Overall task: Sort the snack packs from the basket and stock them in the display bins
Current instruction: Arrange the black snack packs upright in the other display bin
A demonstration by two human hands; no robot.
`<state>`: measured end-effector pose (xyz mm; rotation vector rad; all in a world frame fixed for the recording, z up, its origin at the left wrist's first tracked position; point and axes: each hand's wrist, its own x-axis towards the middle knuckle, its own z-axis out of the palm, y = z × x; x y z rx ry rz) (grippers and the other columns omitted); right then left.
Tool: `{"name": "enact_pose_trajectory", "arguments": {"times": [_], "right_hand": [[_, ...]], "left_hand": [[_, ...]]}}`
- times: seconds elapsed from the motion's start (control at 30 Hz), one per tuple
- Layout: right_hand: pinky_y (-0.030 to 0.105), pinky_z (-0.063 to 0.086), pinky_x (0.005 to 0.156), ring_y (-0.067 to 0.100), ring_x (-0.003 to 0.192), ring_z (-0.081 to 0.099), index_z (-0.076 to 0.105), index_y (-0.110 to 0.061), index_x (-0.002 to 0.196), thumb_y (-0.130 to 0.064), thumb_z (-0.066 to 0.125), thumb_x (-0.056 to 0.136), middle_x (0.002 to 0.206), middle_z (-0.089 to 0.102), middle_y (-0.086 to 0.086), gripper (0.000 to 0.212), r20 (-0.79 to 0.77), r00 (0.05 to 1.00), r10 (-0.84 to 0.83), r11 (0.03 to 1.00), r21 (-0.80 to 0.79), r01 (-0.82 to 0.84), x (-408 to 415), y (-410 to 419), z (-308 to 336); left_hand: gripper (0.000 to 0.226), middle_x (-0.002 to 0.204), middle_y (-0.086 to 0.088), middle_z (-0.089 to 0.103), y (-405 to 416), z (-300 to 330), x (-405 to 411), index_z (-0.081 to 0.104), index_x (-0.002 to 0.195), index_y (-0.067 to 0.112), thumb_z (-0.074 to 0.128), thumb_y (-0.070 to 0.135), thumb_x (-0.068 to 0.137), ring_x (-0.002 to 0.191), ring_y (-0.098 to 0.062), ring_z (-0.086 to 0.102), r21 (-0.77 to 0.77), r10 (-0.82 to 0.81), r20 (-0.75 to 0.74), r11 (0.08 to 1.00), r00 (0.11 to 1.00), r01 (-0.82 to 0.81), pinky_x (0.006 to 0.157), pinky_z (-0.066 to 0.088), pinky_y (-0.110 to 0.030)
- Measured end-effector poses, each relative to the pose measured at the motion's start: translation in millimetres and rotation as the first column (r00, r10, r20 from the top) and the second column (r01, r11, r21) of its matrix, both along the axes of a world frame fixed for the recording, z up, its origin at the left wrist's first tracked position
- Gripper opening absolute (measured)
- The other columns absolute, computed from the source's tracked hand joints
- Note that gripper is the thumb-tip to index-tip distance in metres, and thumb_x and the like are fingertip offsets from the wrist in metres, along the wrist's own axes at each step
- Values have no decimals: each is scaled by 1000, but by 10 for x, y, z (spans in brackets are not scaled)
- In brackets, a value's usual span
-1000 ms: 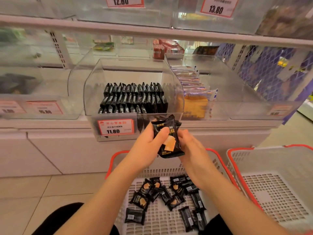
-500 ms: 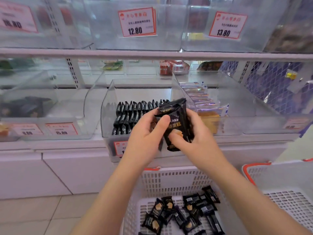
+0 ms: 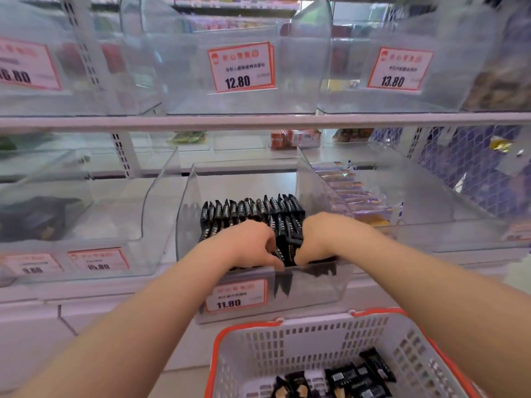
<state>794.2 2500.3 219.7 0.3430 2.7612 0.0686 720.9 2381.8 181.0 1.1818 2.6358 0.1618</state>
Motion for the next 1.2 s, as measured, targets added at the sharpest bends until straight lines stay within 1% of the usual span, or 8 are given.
{"name": "enact_pose_trajectory", "arguments": {"times": [0.2,0.4,0.63,0.77,0.83,0.9,1.07,1.2], "right_hand": [[30,50,80,26,92,62,64,-8,111,-39,65,80,107,66,10,44,52,998,35,996,-86,-30,-85,56,-207],[19,53,56,9,57,62,59,-5,85,-35,72,79,77,61,3,33,131,989,-71,809,-572,134,-21,278,-179],[39,58,77,24,85,70,59,2,104,-19,76,74,99,68,14,40,173,983,-63,871,-472,139,-98,223,-271],[35,57,73,21,69,60,58,-3,72,-18,76,74,60,59,2,23,84,992,-97,852,-507,127,-114,262,-299],[33,53,78,21,75,54,62,-1,81,-18,74,76,72,58,6,22,71,994,-80,854,-509,105,-110,280,-292],[23,48,67,19,72,55,66,-2,85,-15,74,76,73,63,4,17,84,995,-55,850,-520,91,-98,281,-273],[23,49,61,18,75,63,65,-6,93,-24,73,78,90,70,8,25,110,988,107,925,-377,-58,-124,262,-193],[28,39,62,28,91,60,58,-1,109,-38,66,83,105,64,15,45,-7,968,249,967,-52,-249,-146,221,-230]], "left_hand": [[62,101,-1,62,126,-26,-11,58,102,15,68,64,66,90,-22,57,-67,4,-31,998,999,-6,83,51,-39],[43,109,-2,56,70,-73,-47,56,111,18,67,43,77,95,-20,54,-34,-39,-52,999,998,37,83,47,-33],[59,97,5,54,129,-34,-34,55,107,17,68,60,69,89,-16,52,8,-31,140,1000,990,30,74,43,-27],[75,101,-6,63,250,-31,17,58,107,7,71,65,62,81,-21,54,-110,-11,102,994,995,22,67,43,-30],[75,103,-9,65,287,-31,35,60,106,6,72,64,60,81,-21,56,-132,14,75,991,997,-4,68,45,-31],[69,100,-5,63,304,-42,50,57,101,8,74,61,60,84,-21,57,-127,16,29,992,999,-12,71,47,-33],[58,97,-4,64,244,-62,23,57,101,11,72,55,66,88,-23,59,-61,24,13,998,1000,-23,78,52,-38],[43,85,2,60,180,-46,-50,57,89,15,72,50,68,83,-21,57,30,84,11,996,996,-84,79,52,-39]]}}
